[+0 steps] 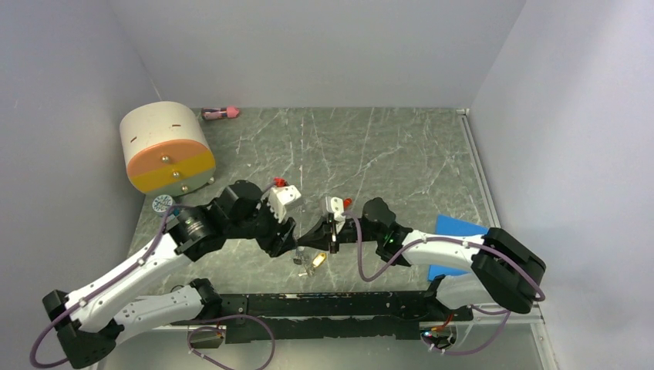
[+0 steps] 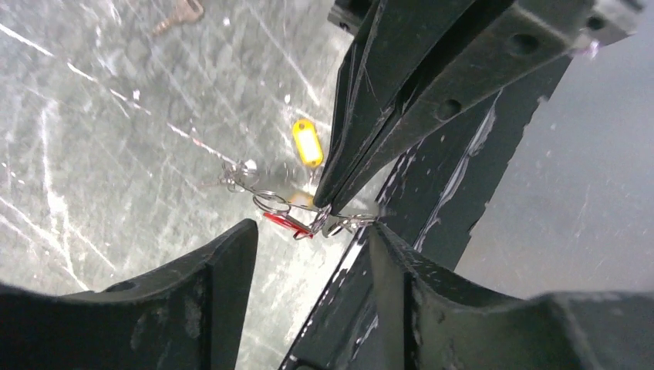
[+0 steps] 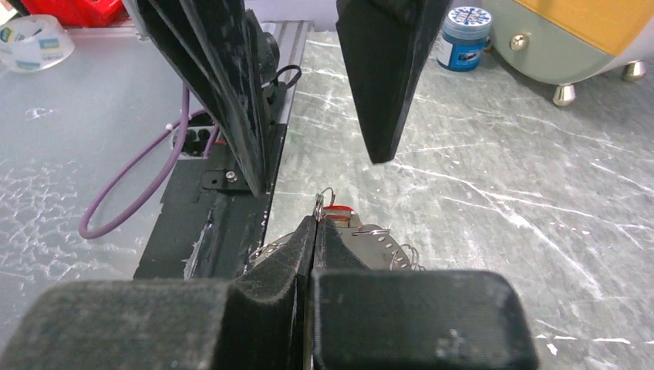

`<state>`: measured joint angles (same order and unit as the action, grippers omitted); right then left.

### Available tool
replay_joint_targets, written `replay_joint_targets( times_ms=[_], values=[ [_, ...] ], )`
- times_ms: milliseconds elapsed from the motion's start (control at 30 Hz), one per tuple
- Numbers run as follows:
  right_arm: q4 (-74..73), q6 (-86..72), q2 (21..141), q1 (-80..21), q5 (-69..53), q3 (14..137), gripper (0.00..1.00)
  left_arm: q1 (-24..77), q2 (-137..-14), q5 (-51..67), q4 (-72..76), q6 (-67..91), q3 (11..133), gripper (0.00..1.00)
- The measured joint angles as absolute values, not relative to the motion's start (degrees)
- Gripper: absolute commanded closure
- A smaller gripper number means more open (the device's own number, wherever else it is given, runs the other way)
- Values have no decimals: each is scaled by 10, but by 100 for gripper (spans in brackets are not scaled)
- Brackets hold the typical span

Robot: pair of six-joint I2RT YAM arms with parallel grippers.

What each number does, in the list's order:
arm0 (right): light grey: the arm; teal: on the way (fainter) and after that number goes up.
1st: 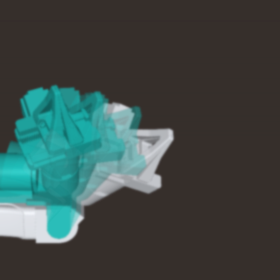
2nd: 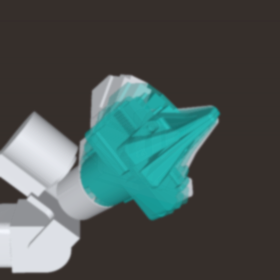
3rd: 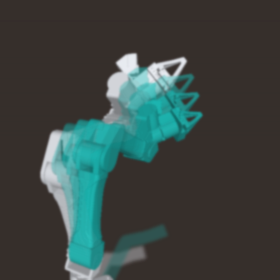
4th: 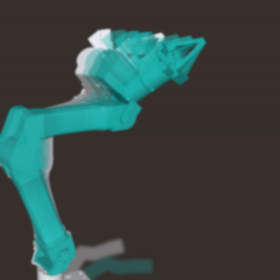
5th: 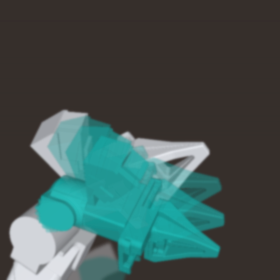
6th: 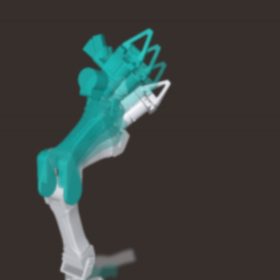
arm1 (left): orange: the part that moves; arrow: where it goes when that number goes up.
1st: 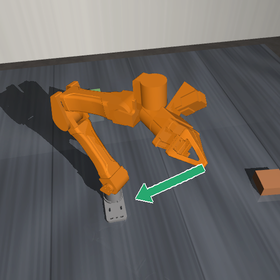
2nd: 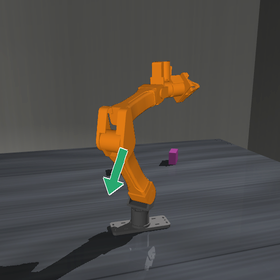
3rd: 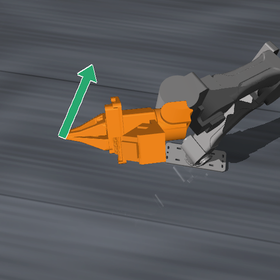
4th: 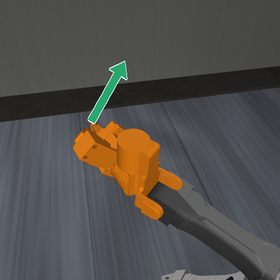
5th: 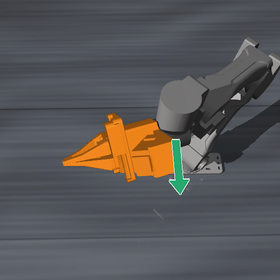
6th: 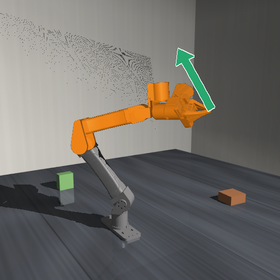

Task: Put the keys on the keyring

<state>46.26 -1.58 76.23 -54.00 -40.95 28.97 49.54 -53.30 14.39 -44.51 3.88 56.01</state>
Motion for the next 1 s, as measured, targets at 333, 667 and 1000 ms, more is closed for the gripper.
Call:
replay_joint_targets(
  times_ms=[333,667,1000],
  values=[
    [537,-73,700,-540,-363,225,100,489,-440,154,-303,110,496,32],
    [535,-88,596,-540,-311,194,100,409,-414,270,-171,182,396,32],
    [485,-72,529,-540,-301,190,100,312,-407,445,64,267,269,36]
  ],
)
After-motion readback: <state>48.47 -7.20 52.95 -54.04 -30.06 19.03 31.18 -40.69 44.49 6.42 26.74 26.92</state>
